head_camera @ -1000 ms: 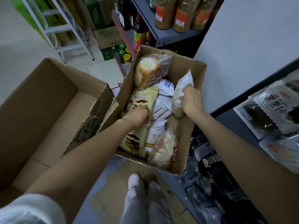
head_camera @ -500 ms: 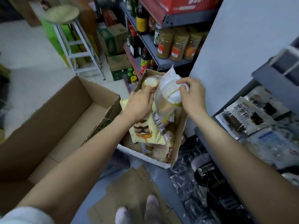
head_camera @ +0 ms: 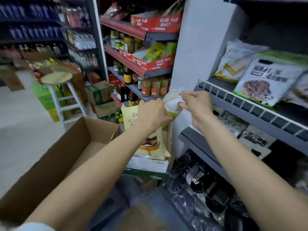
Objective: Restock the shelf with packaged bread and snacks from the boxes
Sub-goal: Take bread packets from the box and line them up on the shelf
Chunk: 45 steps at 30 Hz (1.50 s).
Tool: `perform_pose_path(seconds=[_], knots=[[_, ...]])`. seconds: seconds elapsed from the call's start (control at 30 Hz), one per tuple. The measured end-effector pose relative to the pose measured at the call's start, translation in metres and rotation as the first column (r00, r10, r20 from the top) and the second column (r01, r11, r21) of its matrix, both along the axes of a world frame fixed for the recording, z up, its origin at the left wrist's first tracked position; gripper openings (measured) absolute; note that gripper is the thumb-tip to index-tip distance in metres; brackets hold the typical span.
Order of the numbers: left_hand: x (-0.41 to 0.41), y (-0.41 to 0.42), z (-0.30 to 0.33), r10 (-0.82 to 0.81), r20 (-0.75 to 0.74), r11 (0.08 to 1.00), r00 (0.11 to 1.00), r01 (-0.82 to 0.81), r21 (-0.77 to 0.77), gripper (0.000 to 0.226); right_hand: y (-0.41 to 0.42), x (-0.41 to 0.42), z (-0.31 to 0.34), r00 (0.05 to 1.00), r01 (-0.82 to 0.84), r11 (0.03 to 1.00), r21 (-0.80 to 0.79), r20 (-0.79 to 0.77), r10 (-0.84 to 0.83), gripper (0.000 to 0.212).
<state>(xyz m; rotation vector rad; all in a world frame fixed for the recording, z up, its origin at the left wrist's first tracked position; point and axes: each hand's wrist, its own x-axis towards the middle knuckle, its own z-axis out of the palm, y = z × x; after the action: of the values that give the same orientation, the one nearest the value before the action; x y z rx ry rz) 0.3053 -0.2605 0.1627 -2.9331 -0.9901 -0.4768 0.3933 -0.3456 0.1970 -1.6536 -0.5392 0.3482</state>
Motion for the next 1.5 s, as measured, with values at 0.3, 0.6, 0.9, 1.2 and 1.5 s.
perform_pose_path(seconds=[0.3,0.6,0.9,1.2,1.5], knots=[[-0.010,-0.113,0.081,-0.517,0.061,0.807,0.854,0.510,-0.298,0.047,-0.197,-0.018,0.061,0.873,-0.005,0.937,-0.349,0.456,0.174,0.074],[0.031,-0.277,0.130,-0.704,0.060,0.703,0.707,0.707,-0.082,0.058,-0.377,0.005,0.089,0.754,0.415,0.853,-0.317,0.644,-0.127,0.045],[0.081,-0.487,0.136,-0.814,0.106,0.508,0.571,0.789,-0.347,0.074,-0.591,0.017,0.110,0.679,0.555,0.794,-0.249,0.687,-0.259,0.055],[0.122,-0.629,0.141,-0.725,0.469,0.271,0.504,0.835,-0.478,0.038,-0.719,0.047,0.079,0.781,0.566,0.725,0.392,0.027,-0.624,0.092],[0.172,-0.690,0.159,-0.732,0.354,0.576,0.582,0.806,-0.135,0.048,-0.787,0.108,0.103,0.594,0.771,0.637,-0.001,0.363,-0.718,0.081]])
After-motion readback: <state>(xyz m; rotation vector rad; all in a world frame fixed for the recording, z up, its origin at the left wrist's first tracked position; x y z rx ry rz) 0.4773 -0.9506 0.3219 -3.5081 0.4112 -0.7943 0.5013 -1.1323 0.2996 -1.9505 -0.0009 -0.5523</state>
